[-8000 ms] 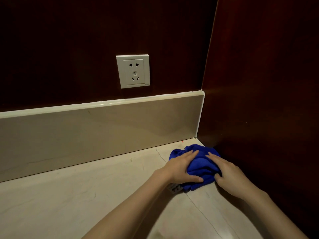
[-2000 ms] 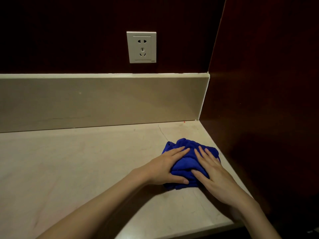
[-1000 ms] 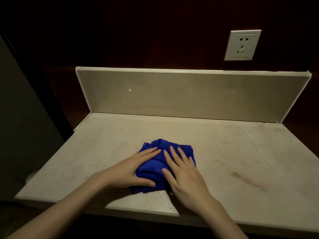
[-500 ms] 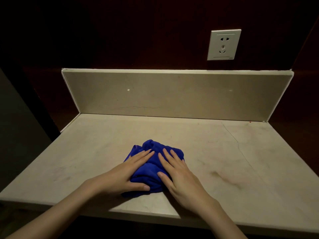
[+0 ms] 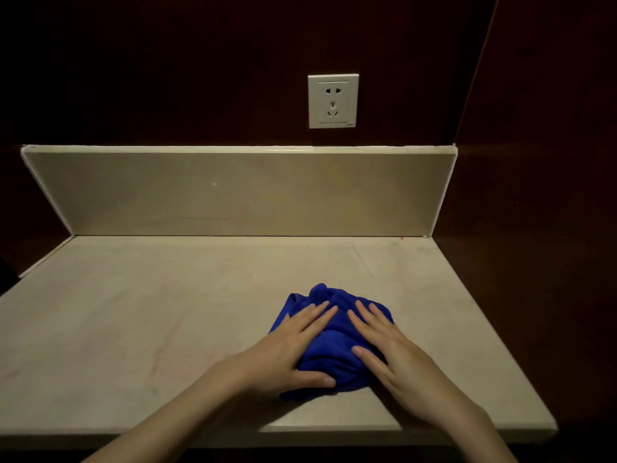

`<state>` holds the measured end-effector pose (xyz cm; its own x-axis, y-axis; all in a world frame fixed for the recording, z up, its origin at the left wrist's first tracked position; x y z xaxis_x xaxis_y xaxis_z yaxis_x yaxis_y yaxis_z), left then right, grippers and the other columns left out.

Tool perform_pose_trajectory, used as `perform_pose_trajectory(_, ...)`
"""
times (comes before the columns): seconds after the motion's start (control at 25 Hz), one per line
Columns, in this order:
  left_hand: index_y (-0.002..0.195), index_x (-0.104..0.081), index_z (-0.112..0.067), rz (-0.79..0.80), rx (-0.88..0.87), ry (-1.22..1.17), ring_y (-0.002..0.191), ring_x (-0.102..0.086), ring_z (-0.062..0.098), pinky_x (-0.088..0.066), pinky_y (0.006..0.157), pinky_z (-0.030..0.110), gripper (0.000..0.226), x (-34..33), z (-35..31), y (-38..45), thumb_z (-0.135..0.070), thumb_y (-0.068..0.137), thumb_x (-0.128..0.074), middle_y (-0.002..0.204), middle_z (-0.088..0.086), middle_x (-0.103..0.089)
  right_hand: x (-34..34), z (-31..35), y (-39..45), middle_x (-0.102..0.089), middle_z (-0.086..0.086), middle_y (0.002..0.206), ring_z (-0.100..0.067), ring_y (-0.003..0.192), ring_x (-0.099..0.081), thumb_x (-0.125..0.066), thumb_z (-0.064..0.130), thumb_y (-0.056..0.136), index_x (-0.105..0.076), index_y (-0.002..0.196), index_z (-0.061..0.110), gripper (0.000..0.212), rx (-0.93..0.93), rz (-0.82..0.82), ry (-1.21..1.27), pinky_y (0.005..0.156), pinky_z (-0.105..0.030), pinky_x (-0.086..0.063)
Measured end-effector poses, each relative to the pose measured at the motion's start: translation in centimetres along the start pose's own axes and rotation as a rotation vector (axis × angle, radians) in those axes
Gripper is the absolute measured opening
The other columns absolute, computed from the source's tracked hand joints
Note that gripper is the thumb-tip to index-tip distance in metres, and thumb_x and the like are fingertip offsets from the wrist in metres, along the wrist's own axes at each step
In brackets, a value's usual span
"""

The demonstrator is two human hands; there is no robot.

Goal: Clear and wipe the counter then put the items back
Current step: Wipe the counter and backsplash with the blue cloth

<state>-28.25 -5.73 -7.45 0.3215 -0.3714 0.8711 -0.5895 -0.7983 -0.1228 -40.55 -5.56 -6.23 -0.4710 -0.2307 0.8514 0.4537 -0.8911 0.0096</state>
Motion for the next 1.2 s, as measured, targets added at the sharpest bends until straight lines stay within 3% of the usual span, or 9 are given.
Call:
perform_pose_trajectory(0.16,0.145,0.014,-0.040,0.031,-0.074,0.021,0.142,0.018,0.000,0.005,0.120,0.030,0.091,-2.0,-5.3,4.3,-0.055,0.087,-0.055,0.151,-0.022,0.022,3.3,-4.8,-3.5,0.007,0.028,0.148,0.008,0.140,0.009,-0.035,0.038,0.100,0.000,0.135,0.045,0.051,-0.085,-0.040,0.026,0.112,-0.015,0.001)
perform_pose_trajectory(0.48,0.148,0.012,-0.034,0.063,-0.169,0.044,0.145,0.015,0.008,0.001,0.121,0.037,0.093,-5.3,-12.4,10.0,-0.055,0.088,-0.054,0.159,-0.011,0.015,6.9,-9.9,-8.7,0.003,0.029,0.145,0.007,0.138,0.011,-0.020,0.038,0.102,-0.002,0.141,0.039,0.043,-0.285,-0.201,0.024,0.112,-0.019,0.006)
perform_pose_trajectory(0.68,0.149,0.009,-0.034,0.063,-0.192,0.042,0.145,0.012,0.006,0.001,0.121,0.034,0.093,-5.1,-12.0,9.9,-0.055,0.087,-0.056,0.159,-0.012,0.013,6.1,-9.9,-8.9,0.003,0.027,0.147,0.005,0.140,0.010,-0.015,0.053,0.098,0.003,0.139,0.040,0.047,-0.298,-0.282,-0.060,0.114,-0.020,0.006)
perform_pose_trajectory(0.76,0.150,0.007,-0.033,0.056,-0.202,0.044,0.146,0.009,0.006,0.000,0.120,0.030,0.093,-4.8,-11.7,9.5,-0.055,0.086,-0.057,0.159,-0.012,0.011,5.6,-9.7,-9.0,0.002,0.027,0.148,0.005,0.141,0.008,-0.004,0.067,0.083,0.001,0.138,0.041,0.061,-0.305,-0.290,-0.066,0.115,-0.020,0.005)
perform_pose_trajectory(0.88,0.151,0.003,-0.033,0.022,-0.223,0.062,0.146,0.005,0.006,0.001,0.117,0.023,0.093,-4.2,-10.9,8.4,-0.057,0.085,-0.058,0.160,-0.012,0.007,4.6,-8.8,-8.9,0.002,0.027,0.147,0.006,0.140,0.008,0.007,0.067,0.071,0.000,0.137,0.042,0.071,-0.336,-0.321,-0.100,0.112,-0.018,0.008)
perform_pose_trajectory(1.2,0.151,-0.001,-0.036,0.021,-0.230,0.062,0.145,0.002,0.001,0.001,0.114,0.016,0.092,-2.0,-6.1,3.0,-0.059,0.083,-0.059,0.160,-0.015,0.004,1.3,-2.1,-6.8,0.008,0.032,0.145,0.009,0.137,0.015,0.001,0.063,0.079,0.009,0.136,0.045,0.059,-0.366,-0.278,-0.056,0.110,-0.018,0.011)
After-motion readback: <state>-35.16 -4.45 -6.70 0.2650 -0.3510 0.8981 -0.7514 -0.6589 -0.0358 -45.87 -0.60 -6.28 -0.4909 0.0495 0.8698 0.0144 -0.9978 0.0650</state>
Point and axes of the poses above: each hand's wrist, its own y-axis towards the middle knuckle, its own x-axis out of the back of the hand, z = x × y, the point moved 9 cm from there along y, towards the middle knuckle
